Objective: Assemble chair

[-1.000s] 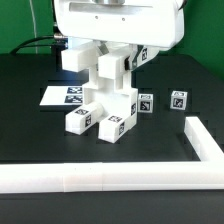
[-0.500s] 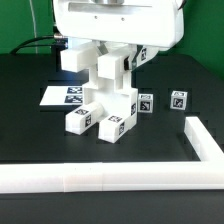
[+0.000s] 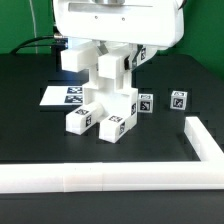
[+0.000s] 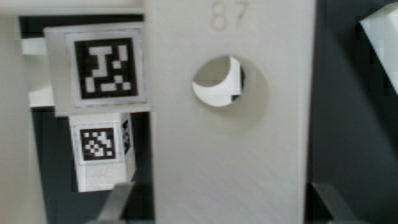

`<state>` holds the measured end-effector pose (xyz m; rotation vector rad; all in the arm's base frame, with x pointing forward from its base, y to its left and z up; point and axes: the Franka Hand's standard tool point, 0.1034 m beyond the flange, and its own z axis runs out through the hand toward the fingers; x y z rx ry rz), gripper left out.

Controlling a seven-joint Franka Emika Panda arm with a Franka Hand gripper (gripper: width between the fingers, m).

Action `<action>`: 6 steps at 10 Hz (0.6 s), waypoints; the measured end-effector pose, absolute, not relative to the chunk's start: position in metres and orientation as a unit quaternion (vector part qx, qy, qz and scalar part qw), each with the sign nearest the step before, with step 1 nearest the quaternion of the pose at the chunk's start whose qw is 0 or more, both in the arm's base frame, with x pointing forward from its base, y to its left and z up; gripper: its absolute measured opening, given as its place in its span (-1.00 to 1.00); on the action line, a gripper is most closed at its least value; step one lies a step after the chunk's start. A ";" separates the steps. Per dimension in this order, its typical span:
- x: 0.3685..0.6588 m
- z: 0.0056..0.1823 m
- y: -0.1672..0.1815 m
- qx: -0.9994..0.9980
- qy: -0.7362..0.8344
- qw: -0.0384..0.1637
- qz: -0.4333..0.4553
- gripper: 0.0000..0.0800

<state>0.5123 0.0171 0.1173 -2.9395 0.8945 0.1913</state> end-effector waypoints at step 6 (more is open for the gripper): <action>0.511 0.117 0.016 -0.955 0.289 0.032 0.063 -0.28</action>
Offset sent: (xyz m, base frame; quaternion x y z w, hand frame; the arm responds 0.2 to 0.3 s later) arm 0.0000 0.0000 0.0000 0.0000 0.0000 0.0000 1.0000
